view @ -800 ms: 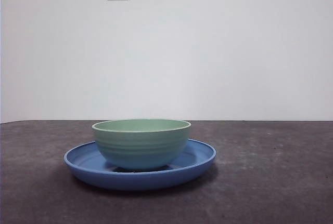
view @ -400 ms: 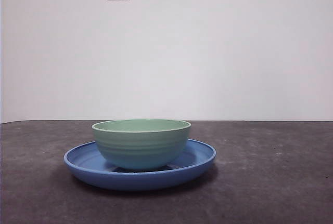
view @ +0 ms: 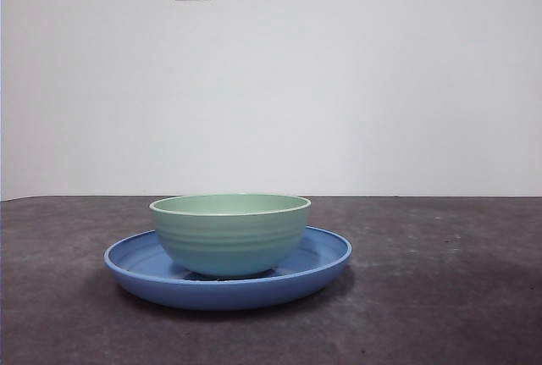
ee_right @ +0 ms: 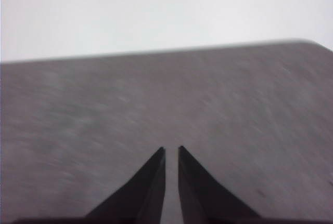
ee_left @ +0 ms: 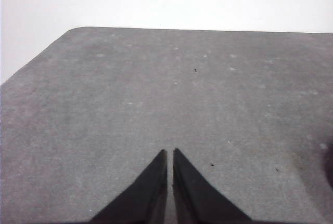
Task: Place the green bowl on the blue plate
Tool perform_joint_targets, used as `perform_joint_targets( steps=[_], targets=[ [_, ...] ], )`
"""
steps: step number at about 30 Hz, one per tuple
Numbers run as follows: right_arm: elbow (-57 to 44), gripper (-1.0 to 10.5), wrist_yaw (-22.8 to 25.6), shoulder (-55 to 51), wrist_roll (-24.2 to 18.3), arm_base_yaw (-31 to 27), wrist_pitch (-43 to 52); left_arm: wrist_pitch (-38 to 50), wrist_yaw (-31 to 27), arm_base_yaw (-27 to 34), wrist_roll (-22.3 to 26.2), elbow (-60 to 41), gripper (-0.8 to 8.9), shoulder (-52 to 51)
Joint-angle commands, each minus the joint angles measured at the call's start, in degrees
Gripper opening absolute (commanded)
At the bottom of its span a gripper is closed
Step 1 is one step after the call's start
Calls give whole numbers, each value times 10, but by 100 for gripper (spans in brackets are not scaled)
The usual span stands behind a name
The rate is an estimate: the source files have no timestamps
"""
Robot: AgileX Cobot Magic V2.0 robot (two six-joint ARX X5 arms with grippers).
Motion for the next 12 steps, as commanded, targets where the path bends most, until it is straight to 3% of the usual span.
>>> perform_joint_targets(
  steps=[1,7,12],
  targets=[
    [-22,38,26,-28,-7,-14,15,-4,0,0,4,-12,21,-1],
    [-65,38,48,-34,-28,-24,16,-4,0,0,4,-12,21,-1],
    [-70,38,18,-34,-84,-24,7,-4,0,0,4,-12,21,-1]
  ],
)
